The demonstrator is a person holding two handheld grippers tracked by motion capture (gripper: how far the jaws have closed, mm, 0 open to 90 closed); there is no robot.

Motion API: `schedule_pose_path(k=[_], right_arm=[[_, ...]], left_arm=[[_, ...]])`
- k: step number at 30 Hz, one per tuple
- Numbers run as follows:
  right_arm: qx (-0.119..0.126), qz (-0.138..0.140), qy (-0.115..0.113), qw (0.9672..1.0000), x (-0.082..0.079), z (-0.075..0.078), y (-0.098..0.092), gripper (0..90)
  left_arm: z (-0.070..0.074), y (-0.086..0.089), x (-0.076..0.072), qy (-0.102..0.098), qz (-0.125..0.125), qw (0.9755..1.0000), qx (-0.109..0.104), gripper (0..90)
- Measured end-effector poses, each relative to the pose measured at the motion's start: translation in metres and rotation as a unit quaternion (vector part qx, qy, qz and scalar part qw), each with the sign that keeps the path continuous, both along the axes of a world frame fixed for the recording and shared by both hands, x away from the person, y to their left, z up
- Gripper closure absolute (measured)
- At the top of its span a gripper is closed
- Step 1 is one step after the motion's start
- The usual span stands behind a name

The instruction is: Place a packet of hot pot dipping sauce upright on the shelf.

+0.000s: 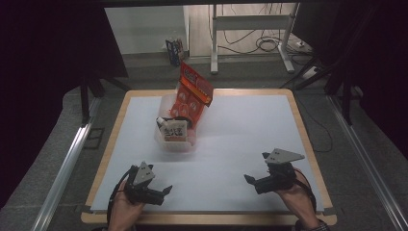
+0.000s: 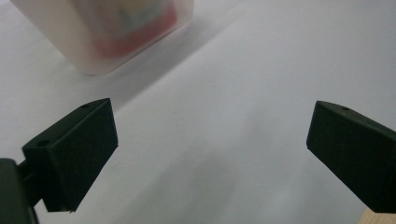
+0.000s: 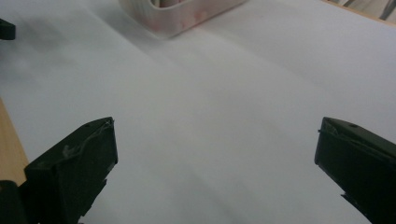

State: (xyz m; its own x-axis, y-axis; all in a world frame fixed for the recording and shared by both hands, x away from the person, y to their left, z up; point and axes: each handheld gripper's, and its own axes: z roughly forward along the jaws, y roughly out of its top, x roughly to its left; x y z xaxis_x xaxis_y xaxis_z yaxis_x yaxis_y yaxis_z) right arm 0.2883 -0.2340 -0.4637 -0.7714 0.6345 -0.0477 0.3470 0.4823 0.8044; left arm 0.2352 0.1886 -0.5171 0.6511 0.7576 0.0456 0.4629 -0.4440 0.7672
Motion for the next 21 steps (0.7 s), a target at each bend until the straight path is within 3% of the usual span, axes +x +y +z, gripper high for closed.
schedule_pose_path(k=[21], right_arm=[[-0.001,-0.074,-0.010,0.9972,-0.013,-0.007,-0.050,0.0]], left_arm=[[-0.001,-0.001,0.001,0.000,0.001,1.0000,0.003,1.6]])
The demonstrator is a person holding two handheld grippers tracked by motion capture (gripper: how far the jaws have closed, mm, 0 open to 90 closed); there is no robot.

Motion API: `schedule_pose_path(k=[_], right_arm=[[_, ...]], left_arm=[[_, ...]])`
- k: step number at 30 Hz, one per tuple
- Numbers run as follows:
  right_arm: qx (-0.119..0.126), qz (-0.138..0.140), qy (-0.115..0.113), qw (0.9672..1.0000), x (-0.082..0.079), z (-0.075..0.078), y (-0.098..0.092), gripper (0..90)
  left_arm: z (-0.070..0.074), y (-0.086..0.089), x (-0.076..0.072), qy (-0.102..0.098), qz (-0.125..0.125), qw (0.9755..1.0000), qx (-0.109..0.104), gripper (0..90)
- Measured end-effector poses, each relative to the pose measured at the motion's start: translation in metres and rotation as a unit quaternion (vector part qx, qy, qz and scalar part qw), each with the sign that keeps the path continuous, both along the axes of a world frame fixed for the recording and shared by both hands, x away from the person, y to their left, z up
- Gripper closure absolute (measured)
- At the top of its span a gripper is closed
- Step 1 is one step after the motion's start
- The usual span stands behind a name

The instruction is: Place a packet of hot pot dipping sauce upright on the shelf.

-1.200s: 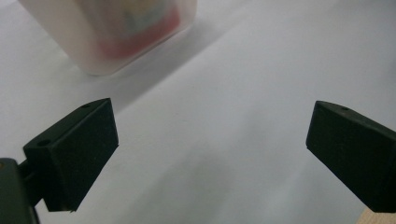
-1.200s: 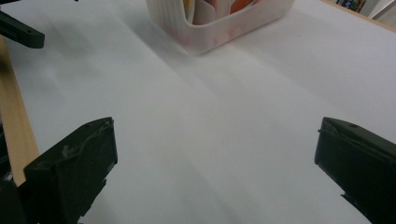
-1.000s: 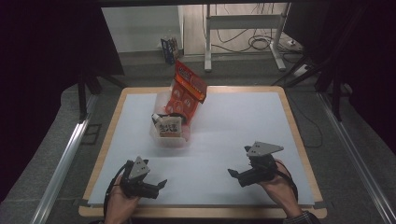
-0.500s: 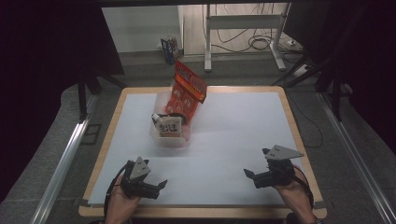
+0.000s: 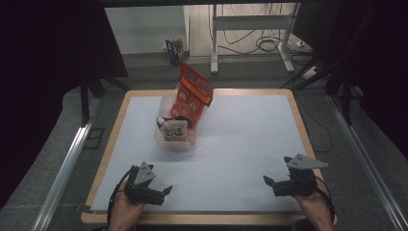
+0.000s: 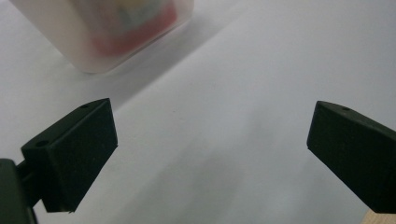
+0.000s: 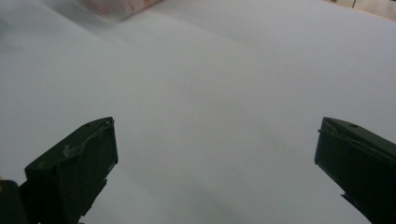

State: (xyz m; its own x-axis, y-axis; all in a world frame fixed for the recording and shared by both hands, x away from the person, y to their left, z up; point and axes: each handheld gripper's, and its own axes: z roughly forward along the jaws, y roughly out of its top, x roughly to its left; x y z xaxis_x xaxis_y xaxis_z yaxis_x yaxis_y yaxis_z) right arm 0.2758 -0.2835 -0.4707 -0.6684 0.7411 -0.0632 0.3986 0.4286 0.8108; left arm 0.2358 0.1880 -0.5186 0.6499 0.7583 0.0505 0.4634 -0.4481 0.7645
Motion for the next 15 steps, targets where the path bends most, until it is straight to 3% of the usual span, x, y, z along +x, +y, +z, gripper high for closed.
schedule_pose_path(k=[6,15], right_arm=[[-0.012,-0.011,0.001,0.9999,-0.001,-0.009,-0.007,0.0],[-0.023,-0.017,0.019,0.9994,0.004,-0.022,-0.012,0.0]], left_arm=[[-0.001,-0.001,0.000,-0.003,-0.002,1.0000,0.008,1.3],[-0.004,-0.004,0.000,-0.005,-0.006,0.9997,0.024,0.9]])
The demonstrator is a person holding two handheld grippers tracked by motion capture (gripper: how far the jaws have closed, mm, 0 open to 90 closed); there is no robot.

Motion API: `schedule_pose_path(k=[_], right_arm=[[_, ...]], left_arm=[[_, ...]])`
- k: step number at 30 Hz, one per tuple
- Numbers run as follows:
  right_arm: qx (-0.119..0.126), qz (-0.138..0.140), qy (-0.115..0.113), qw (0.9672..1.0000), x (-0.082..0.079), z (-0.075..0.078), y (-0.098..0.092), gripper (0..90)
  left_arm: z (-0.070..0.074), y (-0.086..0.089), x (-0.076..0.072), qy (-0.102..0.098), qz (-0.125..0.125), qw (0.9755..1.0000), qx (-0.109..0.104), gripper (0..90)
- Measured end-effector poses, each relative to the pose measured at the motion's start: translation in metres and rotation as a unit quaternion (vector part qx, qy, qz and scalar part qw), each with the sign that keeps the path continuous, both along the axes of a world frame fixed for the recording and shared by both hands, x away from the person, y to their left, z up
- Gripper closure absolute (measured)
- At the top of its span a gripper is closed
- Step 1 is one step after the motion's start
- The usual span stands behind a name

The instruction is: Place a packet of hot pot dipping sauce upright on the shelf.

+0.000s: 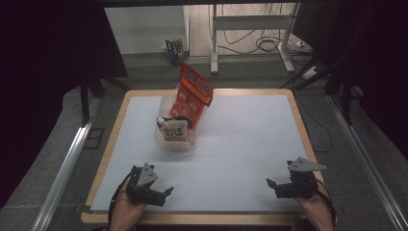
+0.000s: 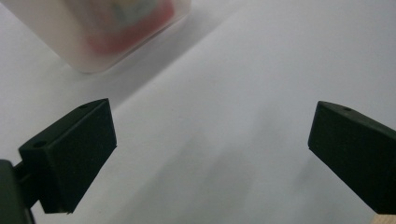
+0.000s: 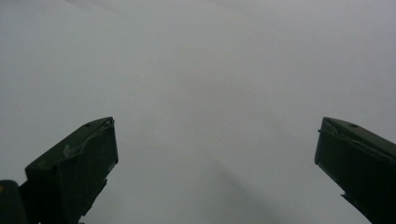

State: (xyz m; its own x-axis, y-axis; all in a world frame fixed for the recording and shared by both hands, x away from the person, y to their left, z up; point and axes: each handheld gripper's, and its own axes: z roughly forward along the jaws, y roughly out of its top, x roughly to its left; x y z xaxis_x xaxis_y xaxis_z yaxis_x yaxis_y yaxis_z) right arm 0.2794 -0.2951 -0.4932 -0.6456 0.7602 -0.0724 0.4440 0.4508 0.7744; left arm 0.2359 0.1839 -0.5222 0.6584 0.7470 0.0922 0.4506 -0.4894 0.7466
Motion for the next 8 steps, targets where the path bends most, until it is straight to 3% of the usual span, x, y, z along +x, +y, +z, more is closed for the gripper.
schedule_pose_path(k=[8], right_arm=[[0.004,0.002,0.005,1.0000,0.0019,-0.0028,-0.0011,0.0]], left_arm=[[-0.0005,-0.0008,0.0006,-0.001,0.002,1.0000,0.000,0.6]])
